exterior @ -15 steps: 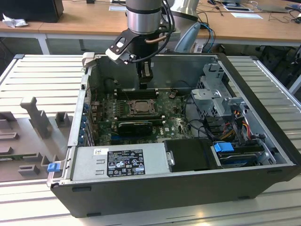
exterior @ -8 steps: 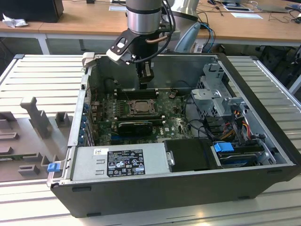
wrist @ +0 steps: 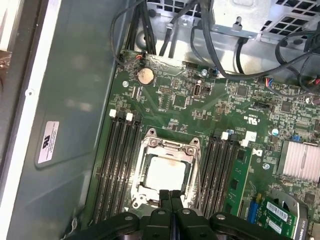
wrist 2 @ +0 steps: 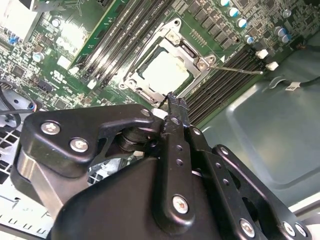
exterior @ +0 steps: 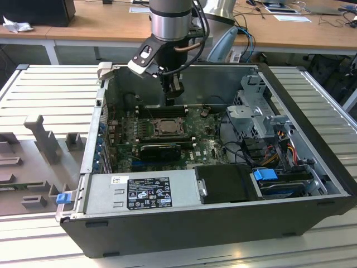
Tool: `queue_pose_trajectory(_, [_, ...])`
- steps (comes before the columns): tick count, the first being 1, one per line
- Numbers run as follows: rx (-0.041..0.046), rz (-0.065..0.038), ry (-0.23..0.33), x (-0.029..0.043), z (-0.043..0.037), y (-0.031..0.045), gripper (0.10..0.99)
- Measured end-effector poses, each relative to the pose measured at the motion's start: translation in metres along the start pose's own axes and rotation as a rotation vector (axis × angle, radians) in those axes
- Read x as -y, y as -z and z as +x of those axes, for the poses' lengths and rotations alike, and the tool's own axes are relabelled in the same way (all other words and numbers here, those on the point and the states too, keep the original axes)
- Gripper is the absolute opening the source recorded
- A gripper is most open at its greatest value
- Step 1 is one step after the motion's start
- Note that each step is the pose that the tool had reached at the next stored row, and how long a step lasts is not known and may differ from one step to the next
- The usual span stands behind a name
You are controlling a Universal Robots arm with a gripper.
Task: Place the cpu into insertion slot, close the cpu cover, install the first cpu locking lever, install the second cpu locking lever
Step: 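Install the first cpu locking lever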
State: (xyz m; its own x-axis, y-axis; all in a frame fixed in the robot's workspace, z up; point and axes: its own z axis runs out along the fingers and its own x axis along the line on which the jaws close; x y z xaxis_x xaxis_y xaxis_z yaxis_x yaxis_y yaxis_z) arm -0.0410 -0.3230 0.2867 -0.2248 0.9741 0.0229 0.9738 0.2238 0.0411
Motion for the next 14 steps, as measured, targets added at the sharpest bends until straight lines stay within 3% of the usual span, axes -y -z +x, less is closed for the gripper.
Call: queue_pose_trajectory(14, [-0.0049, 0.003, 0.120, 0.0000, 0.0000, -0.0002, 0.106])
